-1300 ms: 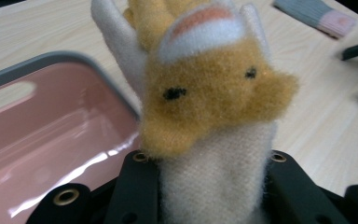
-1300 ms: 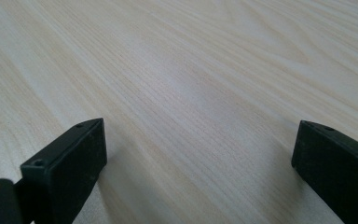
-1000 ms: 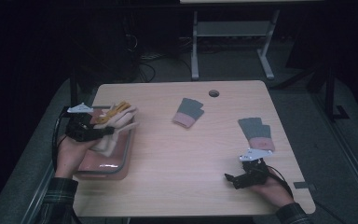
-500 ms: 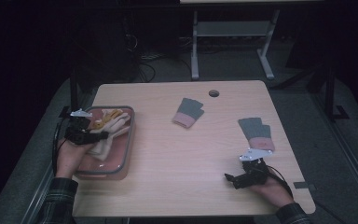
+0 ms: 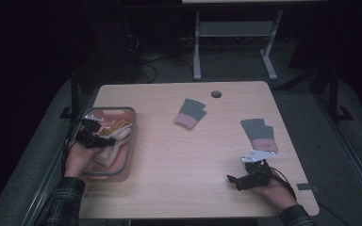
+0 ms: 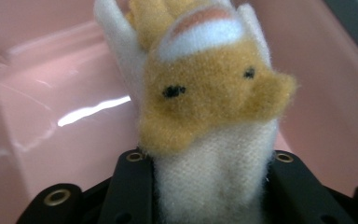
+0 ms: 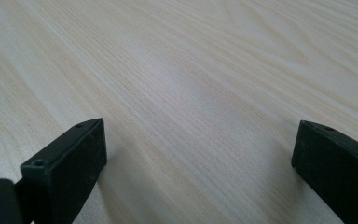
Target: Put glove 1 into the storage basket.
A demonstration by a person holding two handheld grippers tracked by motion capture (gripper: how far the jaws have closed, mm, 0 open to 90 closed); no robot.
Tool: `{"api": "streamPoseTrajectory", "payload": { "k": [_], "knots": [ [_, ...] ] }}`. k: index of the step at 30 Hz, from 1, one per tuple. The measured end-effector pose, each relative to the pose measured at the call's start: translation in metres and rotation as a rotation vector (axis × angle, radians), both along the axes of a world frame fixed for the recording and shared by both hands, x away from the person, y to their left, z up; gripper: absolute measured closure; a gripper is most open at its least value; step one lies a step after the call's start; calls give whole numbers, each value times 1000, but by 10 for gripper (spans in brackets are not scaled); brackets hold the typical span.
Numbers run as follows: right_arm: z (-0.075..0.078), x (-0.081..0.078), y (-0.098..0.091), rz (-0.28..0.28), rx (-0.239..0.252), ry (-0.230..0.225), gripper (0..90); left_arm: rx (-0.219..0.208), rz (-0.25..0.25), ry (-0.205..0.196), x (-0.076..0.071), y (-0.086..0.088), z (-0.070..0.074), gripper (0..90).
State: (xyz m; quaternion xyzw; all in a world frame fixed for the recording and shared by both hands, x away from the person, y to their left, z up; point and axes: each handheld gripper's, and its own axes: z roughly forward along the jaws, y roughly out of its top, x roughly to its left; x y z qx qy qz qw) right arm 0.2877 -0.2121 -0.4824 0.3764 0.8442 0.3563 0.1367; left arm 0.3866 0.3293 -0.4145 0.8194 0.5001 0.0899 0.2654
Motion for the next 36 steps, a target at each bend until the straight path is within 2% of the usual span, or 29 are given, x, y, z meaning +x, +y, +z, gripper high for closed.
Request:
{"api": "streamPoseTrajectory", "payload": {
  "k": [4,8,13,18,21,24,27,30,34,36],
  "knots": [
    [0,0,0,0,0,0,29,11,-22,24,2,-1,-8,570],
    [0,0,0,0,1,0,29,-9,-40,42,4,-1,-12,421],
    [0,0,0,0,0,0,29,-28,-66,43,1,-1,-9,294],
    [0,0,0,0,1,0,29,-34,-89,37,-5,-6,-3,228],
    [0,0,0,0,0,0,29,-20,-78,11,-7,-6,1,129],
    [0,0,0,0,0,0,29,-25,-62,-24,-9,-4,8,127],
    [0,0,0,0,0,0,29,-34,-62,-77,-13,-4,21,128],
    [0,0,0,0,1,0,29,-64,-61,-104,-15,-6,33,128],
    [0,0,0,0,0,0,29,-106,-87,-145,-19,-17,46,128],
    [0,0,0,0,0,0,29,-130,-104,-149,-21,-24,49,129]
  ]
}}
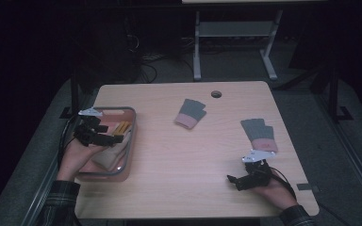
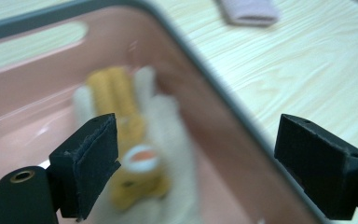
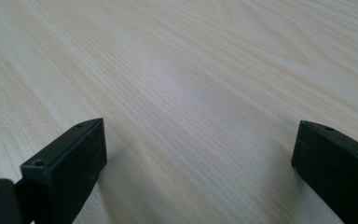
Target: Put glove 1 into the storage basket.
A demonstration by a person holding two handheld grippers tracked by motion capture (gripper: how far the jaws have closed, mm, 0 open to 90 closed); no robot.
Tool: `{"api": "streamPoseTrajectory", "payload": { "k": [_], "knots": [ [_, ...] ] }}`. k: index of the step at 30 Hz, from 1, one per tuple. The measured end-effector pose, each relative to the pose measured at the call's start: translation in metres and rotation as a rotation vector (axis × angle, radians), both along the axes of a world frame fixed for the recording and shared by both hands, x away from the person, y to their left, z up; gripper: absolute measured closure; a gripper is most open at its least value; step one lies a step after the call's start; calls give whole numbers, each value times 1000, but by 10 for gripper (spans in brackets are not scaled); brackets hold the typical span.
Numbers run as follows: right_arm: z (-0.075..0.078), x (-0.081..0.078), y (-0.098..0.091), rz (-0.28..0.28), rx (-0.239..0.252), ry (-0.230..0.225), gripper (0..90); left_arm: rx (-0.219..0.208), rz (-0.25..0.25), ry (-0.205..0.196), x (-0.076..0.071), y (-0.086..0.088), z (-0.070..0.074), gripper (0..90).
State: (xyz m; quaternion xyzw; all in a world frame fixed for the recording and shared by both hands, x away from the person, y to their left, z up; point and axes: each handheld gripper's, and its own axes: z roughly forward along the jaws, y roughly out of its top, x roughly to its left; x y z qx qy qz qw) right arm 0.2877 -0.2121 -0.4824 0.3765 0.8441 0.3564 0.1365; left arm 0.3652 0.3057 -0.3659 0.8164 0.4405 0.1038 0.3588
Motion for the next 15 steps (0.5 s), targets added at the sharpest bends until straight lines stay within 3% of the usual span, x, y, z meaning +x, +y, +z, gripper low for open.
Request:
{"api": "streamPoseTrajectory", "payload": {
  "k": [9,15],
  "knots": [
    [0,0,0,0,0,0,29,-43,-91,-25,-11,-43,2,133],
    [0,0,0,-3,0,0,29,-43,-148,-22,-20,-72,-3,133]
  ]
}}
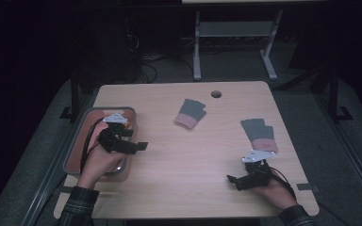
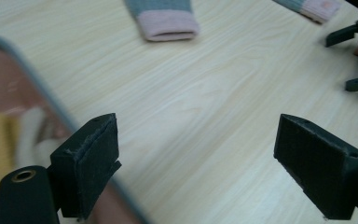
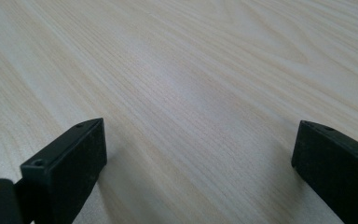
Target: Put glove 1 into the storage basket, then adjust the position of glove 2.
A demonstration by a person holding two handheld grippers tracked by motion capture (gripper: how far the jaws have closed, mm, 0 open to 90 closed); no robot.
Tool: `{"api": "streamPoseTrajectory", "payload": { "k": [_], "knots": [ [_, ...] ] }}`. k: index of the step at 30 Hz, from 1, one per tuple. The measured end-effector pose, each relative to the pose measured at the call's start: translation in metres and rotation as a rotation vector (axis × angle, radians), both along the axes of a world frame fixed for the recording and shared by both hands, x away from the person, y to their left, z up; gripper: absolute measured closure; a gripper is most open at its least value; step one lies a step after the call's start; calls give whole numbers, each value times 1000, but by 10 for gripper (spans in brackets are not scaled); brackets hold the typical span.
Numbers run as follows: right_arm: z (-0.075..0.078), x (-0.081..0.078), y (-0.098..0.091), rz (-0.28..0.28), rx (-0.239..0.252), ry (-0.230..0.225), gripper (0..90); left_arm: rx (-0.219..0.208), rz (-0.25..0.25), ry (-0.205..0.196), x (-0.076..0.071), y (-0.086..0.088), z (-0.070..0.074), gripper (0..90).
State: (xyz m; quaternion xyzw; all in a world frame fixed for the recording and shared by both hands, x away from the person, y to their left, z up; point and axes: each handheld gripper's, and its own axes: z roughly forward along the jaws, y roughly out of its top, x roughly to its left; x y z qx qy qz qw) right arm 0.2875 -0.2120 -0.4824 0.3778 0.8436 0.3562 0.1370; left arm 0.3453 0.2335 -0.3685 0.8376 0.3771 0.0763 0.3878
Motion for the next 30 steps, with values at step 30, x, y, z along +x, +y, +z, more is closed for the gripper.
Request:
{"api": "streamPoseTrajectory", "payload": {
  "k": [30],
  "knots": [
    [12,4,0,35,-20,42,235,80,-155,2,-31,-90,-72,136]
  ]
}}
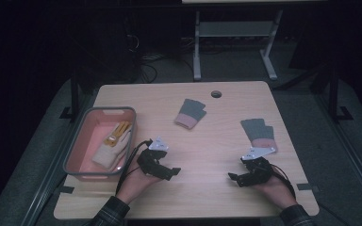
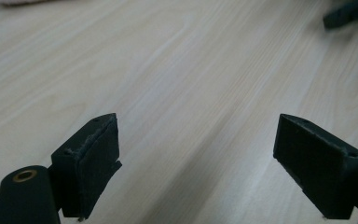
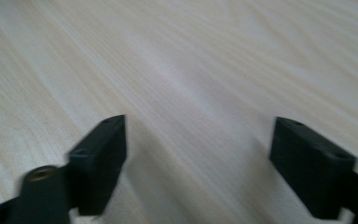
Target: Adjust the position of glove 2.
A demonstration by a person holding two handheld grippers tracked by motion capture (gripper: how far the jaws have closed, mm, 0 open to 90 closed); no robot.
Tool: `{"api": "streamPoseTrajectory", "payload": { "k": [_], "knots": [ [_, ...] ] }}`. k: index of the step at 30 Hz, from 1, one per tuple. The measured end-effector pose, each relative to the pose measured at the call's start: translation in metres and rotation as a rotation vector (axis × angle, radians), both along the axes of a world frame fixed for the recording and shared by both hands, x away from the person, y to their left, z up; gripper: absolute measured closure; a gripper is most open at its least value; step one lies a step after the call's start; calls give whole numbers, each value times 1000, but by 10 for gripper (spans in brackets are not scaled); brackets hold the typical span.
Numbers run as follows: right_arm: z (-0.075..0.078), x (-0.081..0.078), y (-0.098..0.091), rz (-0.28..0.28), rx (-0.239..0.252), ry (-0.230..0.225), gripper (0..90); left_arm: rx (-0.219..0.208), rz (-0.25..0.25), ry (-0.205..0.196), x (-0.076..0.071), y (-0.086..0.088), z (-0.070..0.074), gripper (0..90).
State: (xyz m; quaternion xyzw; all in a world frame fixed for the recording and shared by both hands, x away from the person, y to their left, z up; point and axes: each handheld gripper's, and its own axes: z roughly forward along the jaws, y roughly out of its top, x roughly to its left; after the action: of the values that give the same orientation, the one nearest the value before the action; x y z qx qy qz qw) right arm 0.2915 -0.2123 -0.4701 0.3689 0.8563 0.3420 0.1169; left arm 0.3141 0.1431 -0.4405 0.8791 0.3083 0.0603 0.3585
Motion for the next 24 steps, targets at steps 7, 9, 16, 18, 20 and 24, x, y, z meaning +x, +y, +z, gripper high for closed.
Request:
{"api": "streamPoseTrajectory", "payload": {
  "k": [7,9,16,18,20,24],
  "knots": [
    [23,22,-16,-51,45,-51,670,47,-18,-6,-4,3,-24,136],
    [26,29,-22,-74,46,-63,784,39,-25,-34,-4,6,-27,134],
    [31,55,-45,-139,28,-87,900,29,-46,-123,-10,9,-35,126],
    [33,59,-50,-167,25,-91,900,14,-49,-132,-10,11,-37,127],
    [33,64,-57,-188,21,-101,900,12,-51,-134,-10,12,-37,128],
    [30,67,-72,-224,20,-92,900,14,-52,-134,-10,12,-37,128]
  ]
}}
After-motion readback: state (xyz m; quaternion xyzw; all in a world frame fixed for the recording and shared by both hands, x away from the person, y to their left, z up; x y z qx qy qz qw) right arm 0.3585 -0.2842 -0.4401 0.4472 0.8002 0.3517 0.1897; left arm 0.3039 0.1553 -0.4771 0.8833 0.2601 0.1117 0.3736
